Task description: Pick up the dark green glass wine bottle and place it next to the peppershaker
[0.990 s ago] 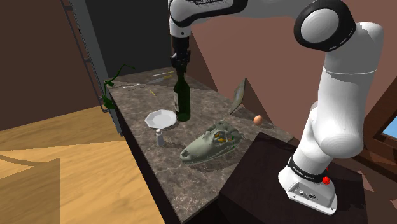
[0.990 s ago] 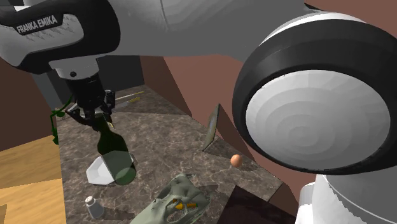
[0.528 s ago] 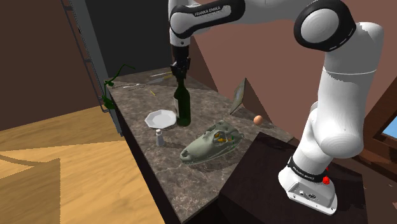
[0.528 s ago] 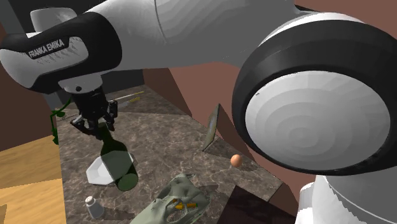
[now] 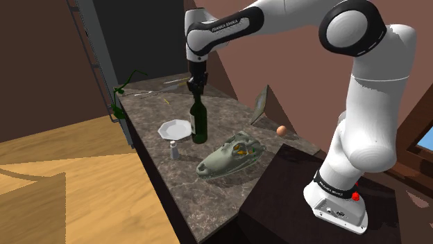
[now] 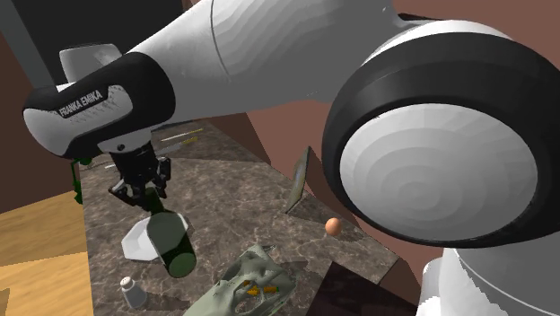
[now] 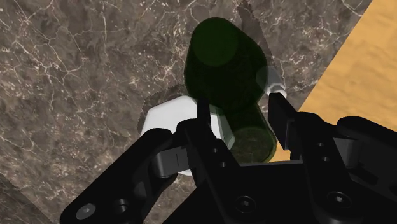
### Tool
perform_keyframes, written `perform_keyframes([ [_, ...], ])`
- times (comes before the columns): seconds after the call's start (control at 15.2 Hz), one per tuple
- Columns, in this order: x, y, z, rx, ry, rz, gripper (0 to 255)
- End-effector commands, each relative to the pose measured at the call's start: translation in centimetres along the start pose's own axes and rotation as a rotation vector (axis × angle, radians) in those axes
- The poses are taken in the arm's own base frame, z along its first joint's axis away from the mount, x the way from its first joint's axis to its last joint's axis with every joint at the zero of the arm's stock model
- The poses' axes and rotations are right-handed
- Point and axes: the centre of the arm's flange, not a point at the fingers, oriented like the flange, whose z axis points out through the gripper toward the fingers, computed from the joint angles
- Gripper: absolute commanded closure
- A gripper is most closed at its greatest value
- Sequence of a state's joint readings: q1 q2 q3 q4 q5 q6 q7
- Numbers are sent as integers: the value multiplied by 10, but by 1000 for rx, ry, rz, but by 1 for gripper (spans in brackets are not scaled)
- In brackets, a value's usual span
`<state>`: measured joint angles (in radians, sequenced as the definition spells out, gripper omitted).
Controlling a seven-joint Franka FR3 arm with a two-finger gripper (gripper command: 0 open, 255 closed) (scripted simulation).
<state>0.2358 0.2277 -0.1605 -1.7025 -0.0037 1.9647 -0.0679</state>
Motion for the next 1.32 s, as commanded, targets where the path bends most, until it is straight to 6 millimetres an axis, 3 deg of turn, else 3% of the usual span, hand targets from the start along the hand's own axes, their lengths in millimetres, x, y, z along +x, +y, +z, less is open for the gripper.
perform_keyframes([
  [0.0,0,-1,10,0,1,0,255],
  [0.86,-2,-3,78,0,1,0,255],
  [1.25,-2,-3,78,0,1,0,255],
])
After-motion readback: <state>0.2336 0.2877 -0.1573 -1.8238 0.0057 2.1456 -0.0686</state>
